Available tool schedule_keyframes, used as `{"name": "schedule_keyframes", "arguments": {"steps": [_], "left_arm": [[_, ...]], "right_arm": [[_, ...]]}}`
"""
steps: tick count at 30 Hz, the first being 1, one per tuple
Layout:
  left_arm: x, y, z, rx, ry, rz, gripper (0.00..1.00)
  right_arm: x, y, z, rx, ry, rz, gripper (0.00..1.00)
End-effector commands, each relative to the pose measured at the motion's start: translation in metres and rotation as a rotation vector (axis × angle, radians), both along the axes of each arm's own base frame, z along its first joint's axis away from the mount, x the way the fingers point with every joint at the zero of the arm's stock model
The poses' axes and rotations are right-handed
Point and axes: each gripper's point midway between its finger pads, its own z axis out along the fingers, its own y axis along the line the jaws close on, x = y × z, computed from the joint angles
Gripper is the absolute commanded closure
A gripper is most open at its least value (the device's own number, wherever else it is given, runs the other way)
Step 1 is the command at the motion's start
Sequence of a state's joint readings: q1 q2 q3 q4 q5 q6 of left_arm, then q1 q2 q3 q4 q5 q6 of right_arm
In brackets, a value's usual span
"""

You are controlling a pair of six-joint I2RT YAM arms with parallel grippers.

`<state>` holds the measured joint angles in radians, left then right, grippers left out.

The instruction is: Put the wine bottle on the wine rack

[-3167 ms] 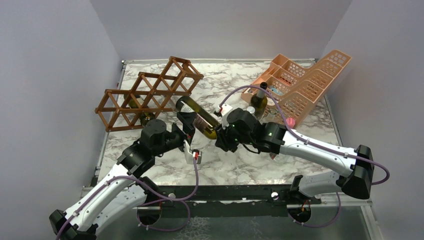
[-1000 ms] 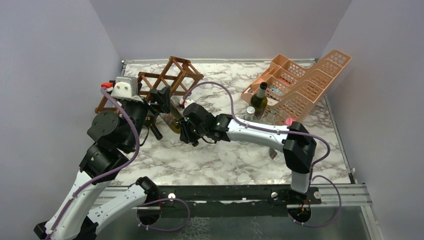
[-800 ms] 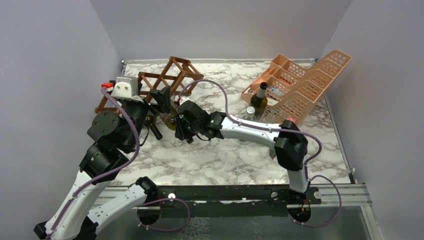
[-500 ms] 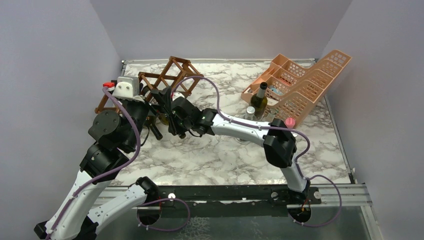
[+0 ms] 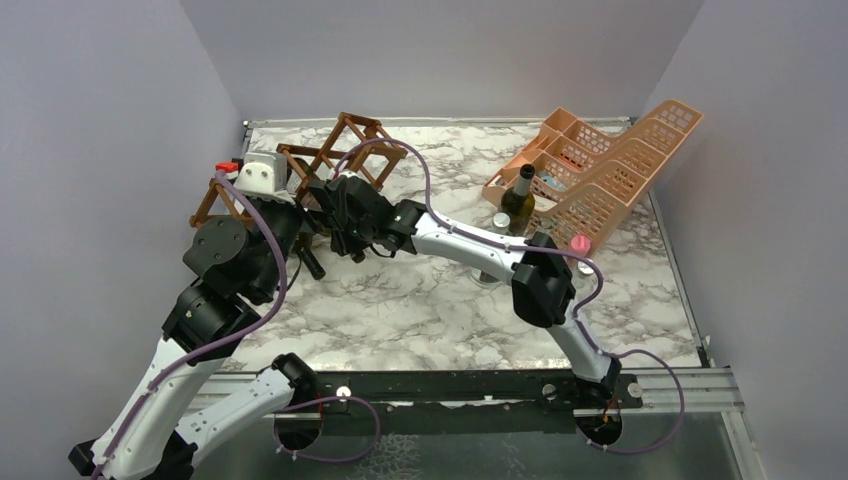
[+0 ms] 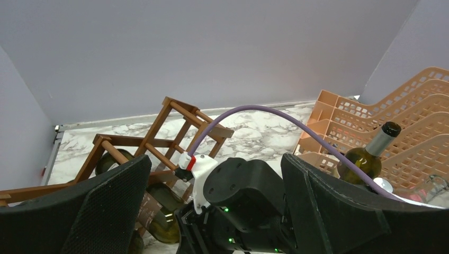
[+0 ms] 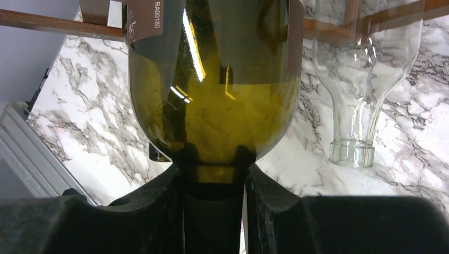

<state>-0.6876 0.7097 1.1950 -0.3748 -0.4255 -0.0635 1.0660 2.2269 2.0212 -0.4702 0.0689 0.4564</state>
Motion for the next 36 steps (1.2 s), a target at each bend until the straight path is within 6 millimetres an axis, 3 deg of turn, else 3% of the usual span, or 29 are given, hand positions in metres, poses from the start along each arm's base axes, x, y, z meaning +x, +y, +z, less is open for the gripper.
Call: {"name": "schedule_keyframes", "arguments": {"steps": [1,20,36], "left_arm": [[-0.003,-0.004,0.007,0.004,-0.015,-0.032,0.01],[-0.003,-0.008,0.005,0.010,-0.006,-0.051,0.01],[-0.001,-0.009,0.001,0.018,0.004,-0.049,0.01]], "right_arm": [[0.016,0.021,0.044,0.112,-0.074,0.033,0.69],[0.042,0.031,0.037,0.170,-0.091,0.005,0.51],[0.059,0.029,0.029,0.195,-0.118,-0.032,0.57]]}}
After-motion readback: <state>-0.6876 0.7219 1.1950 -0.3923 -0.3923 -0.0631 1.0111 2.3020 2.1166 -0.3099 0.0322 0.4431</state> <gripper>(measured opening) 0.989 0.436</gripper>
